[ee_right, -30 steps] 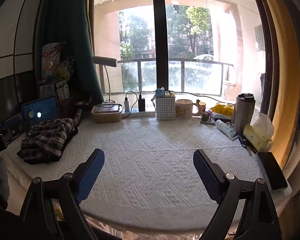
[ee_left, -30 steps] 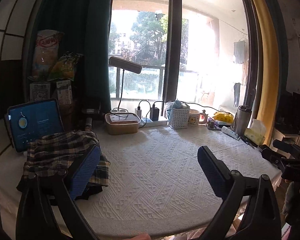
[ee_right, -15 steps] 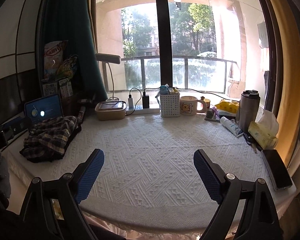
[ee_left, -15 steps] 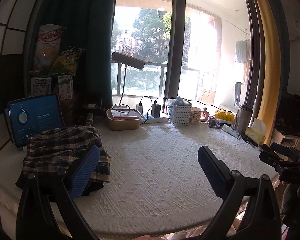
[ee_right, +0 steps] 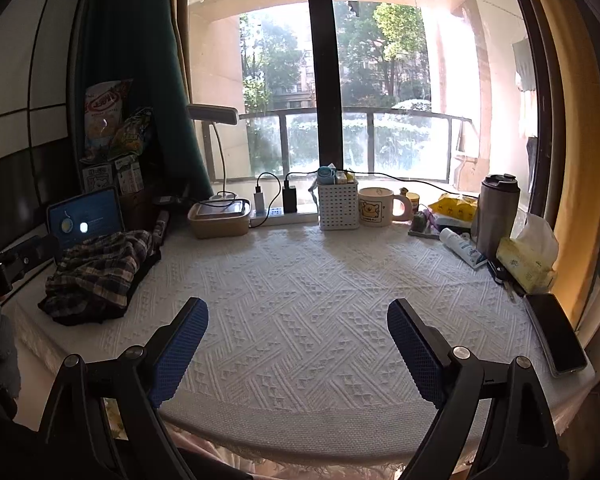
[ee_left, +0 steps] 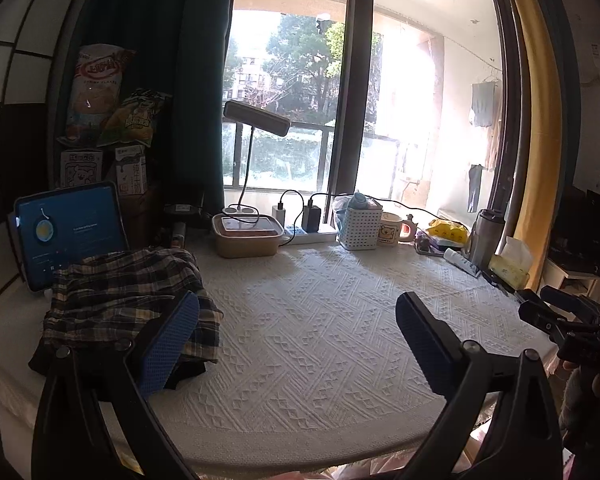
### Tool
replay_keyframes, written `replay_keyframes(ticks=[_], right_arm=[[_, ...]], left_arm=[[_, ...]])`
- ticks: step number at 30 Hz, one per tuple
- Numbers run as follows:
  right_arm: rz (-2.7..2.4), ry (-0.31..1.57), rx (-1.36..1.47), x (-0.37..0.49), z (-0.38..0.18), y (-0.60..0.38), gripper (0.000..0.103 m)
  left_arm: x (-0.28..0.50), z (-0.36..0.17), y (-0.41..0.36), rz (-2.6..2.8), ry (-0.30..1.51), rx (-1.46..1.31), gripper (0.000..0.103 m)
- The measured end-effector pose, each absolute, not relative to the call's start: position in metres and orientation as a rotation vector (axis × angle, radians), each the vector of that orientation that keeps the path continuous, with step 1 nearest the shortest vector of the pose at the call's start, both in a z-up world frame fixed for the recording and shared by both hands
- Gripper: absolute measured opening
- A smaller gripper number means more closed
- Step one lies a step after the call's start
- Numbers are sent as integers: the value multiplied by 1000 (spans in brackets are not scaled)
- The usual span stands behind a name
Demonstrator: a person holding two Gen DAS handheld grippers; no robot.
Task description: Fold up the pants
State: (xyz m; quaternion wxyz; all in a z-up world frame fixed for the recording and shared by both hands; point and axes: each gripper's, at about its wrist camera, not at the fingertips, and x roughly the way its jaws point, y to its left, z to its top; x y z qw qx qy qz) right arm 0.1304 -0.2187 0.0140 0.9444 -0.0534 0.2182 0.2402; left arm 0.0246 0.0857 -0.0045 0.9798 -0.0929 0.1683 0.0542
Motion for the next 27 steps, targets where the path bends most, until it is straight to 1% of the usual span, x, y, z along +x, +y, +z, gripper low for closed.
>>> replay_keyframes(ticks=[27], right_arm=[[484,452,-102,134,10,-220,93]], left_arm=[[25,-7,80,97,345,-196,98]])
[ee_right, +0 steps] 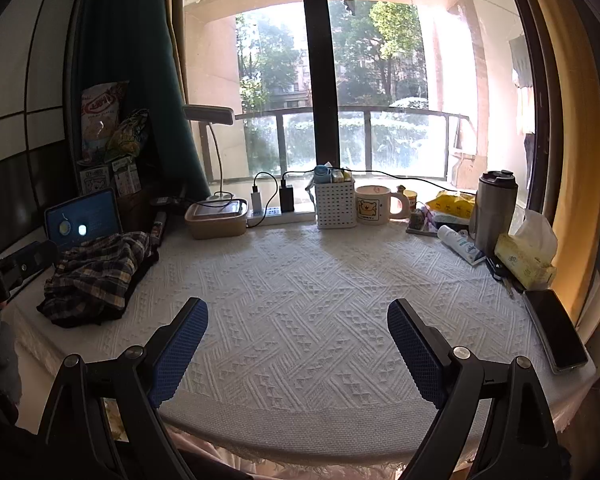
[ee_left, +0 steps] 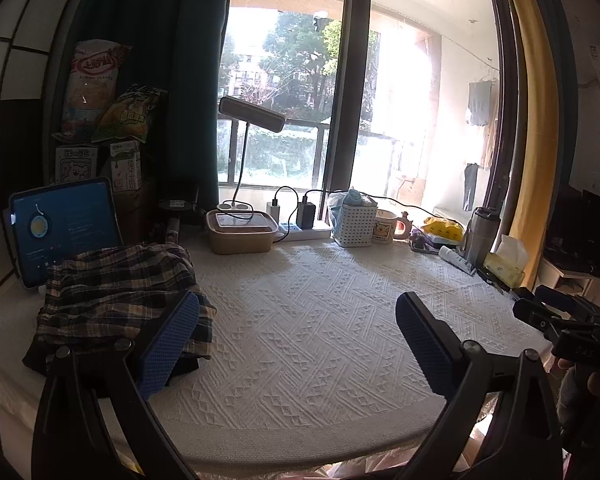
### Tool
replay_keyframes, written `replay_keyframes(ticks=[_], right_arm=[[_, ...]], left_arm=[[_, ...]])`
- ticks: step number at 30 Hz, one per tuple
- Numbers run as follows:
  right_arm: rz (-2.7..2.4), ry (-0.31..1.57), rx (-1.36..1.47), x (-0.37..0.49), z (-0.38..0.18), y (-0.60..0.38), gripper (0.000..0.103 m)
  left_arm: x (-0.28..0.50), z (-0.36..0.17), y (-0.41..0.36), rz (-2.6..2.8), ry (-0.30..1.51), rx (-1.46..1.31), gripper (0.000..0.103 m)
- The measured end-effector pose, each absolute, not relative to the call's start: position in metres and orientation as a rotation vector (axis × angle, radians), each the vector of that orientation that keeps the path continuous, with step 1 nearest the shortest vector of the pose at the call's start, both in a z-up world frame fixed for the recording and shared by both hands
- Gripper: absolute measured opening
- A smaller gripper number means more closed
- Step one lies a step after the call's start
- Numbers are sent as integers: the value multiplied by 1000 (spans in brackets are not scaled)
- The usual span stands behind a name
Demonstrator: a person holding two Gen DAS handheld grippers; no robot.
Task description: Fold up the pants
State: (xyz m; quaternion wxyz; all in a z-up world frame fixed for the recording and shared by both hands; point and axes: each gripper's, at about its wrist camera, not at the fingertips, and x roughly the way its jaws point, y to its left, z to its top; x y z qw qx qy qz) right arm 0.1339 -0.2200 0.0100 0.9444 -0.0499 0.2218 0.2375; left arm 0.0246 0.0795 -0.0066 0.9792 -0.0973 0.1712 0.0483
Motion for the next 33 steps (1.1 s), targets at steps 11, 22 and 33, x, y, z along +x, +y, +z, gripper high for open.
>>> replay_keyframes(ticks=[11,22,33], right_arm=[[483,455,-101,134,9,-221,93],[482,456,-101,134,10,-221,93],[484,457,-103,133,10,-220,93]], left_arm=[[25,-7,79,95,346,-195,98],[27,-9,80,97,351,-201,98],[27,-9,79,89,345,-202,98]])
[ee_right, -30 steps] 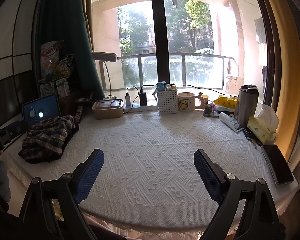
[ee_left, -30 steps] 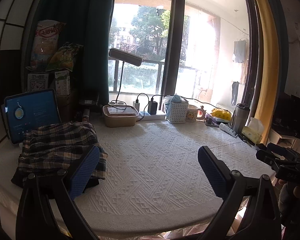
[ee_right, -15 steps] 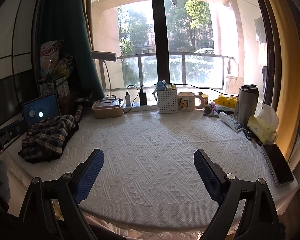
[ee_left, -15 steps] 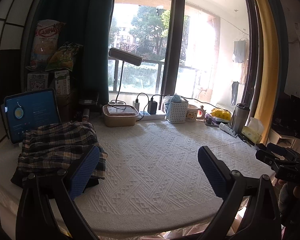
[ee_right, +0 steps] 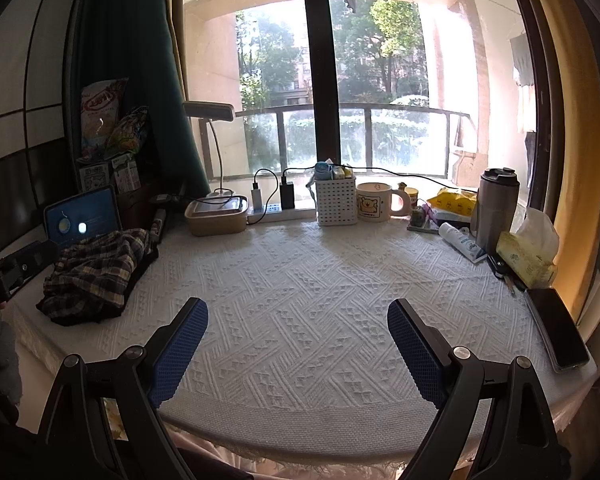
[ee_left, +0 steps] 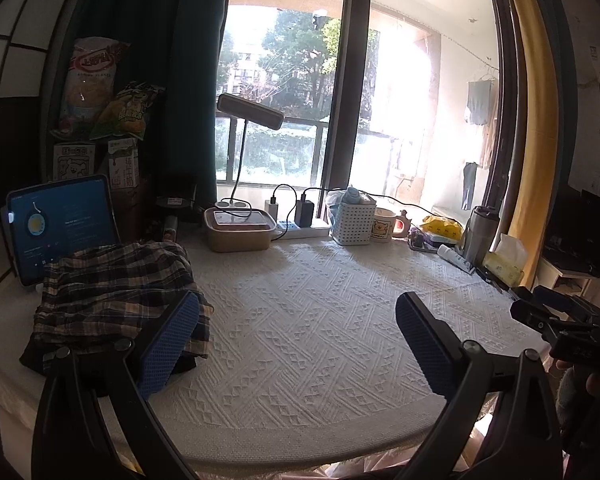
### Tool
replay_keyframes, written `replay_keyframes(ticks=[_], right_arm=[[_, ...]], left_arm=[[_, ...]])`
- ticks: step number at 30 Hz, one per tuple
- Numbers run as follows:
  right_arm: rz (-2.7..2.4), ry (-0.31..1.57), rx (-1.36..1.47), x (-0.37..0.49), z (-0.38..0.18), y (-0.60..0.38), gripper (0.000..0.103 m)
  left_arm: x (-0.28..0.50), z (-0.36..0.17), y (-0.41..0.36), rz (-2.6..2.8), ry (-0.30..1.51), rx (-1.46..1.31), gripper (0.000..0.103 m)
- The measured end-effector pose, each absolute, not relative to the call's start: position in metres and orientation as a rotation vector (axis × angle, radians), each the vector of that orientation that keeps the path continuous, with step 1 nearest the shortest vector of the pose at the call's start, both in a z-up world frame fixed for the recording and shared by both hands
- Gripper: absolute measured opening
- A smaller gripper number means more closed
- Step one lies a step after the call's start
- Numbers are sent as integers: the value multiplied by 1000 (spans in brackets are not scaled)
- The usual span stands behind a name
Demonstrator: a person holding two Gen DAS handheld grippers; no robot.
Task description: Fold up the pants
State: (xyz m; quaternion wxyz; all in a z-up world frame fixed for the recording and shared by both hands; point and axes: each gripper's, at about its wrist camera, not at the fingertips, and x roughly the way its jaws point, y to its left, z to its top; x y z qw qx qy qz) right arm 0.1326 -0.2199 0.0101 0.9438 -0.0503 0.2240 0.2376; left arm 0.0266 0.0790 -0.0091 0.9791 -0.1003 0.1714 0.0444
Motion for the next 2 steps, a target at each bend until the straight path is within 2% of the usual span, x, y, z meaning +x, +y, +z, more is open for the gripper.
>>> replay_keyframes(ticks=[2], right_arm=[[486,458,-103,133,10,-220,93]], left_arm=[[25,-9,79,89,326,-208,98]])
